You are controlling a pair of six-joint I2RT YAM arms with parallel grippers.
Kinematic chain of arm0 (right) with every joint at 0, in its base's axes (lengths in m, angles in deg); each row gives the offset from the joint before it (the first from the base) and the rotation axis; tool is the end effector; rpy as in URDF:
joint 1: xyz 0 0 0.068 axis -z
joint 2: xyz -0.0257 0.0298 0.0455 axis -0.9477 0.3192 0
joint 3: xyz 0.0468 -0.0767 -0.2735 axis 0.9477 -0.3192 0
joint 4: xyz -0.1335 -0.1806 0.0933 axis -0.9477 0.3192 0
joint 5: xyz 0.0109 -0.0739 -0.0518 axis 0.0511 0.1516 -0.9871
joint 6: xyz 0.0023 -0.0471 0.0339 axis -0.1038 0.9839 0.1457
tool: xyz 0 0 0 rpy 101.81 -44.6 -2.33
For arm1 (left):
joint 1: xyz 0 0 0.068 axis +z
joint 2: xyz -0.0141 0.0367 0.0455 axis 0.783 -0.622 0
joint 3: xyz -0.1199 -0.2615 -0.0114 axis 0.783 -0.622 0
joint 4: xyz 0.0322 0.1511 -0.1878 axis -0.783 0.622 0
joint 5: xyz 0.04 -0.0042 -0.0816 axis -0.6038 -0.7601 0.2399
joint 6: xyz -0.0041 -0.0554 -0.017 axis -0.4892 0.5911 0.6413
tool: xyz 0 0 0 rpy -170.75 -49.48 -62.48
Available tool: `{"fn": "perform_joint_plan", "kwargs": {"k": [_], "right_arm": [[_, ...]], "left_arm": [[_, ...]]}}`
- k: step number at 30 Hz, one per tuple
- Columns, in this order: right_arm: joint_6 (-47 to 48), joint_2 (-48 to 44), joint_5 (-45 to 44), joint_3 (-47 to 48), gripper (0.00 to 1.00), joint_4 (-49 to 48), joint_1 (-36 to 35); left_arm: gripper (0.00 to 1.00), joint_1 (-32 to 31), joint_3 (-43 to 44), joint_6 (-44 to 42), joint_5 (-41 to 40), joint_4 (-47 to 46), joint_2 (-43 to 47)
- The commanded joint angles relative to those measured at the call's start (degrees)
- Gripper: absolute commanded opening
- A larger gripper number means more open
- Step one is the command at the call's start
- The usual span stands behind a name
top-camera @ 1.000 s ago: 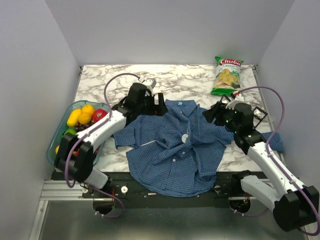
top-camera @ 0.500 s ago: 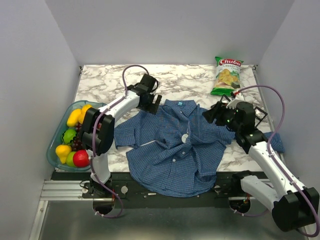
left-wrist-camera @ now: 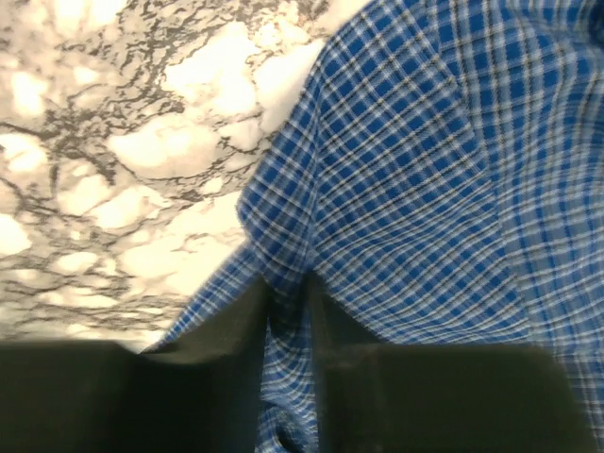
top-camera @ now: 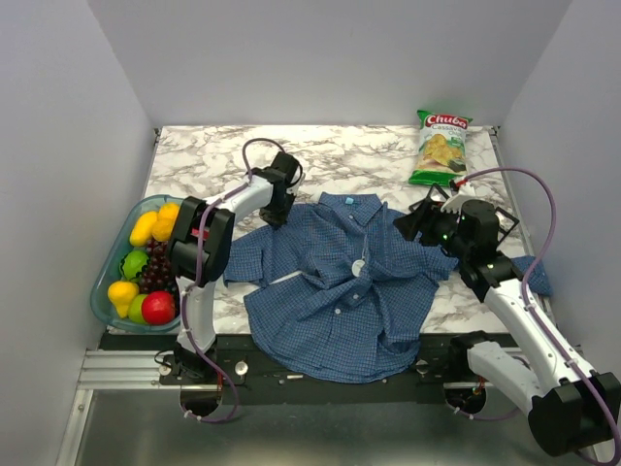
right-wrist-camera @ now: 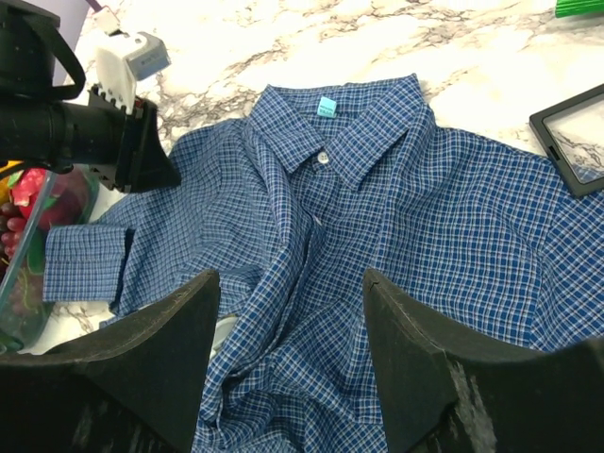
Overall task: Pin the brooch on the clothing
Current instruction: Flatten out the clothes at the center of the board.
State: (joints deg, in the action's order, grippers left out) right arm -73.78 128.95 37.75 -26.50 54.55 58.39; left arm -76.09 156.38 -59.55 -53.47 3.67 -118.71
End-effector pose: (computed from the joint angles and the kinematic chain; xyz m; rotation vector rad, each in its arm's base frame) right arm 0.1770 0.0507 0.2936 0.0504 1.9815 0.6648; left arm 0.3727 -0.1665 0.1914 0.4660 2.7418 -0.0101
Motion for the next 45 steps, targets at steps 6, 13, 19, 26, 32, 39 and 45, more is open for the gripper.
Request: {"fn": "perform_joint_plan", "kwargs": {"k": [6, 13, 19, 26, 32, 39, 45], "right_arm": [[2.1, 1.4, -1.7, 0.9, 0.7, 3.3, 0.6], [3.7, 9.3, -8.2, 5.4, 0.7, 6.0, 0.6], [6.5, 17.0, -17.7, 11.2, 0.7, 9.6, 0.7], [8.7, 29.4, -25.4, 18.6, 0.7, 12.7, 1.8], [8.6, 40.0, -26.1, 22.5, 0.69, 14.2, 3.7], [8.4, 46.0, -22.6, 25.0, 0.67, 14.7, 5.0], [8.5, 47.7, -19.5, 24.0, 0.65, 14.9, 5.0]], "left_arm": [[0.0, 7.4, 1.1, 0.4, 4.4, -3.7, 0.8], [0.0, 16.1, 7.3, 0.8, 2.7, -2.7, 1.1], [0.0, 20.1, 9.6, -0.1, 0.1, -3.1, 0.8], [0.0, 22.7, 14.3, 0.0, 0.7, -2.3, -1.1], [0.0, 23.4, 14.6, 0.8, 3.7, -3.2, -1.0], [0.0, 23.5, 13.5, 0.9, 4.8, -3.8, -0.3], [0.0, 23.5, 12.9, 1.1, 7.0, -4.6, -0.1]]}}
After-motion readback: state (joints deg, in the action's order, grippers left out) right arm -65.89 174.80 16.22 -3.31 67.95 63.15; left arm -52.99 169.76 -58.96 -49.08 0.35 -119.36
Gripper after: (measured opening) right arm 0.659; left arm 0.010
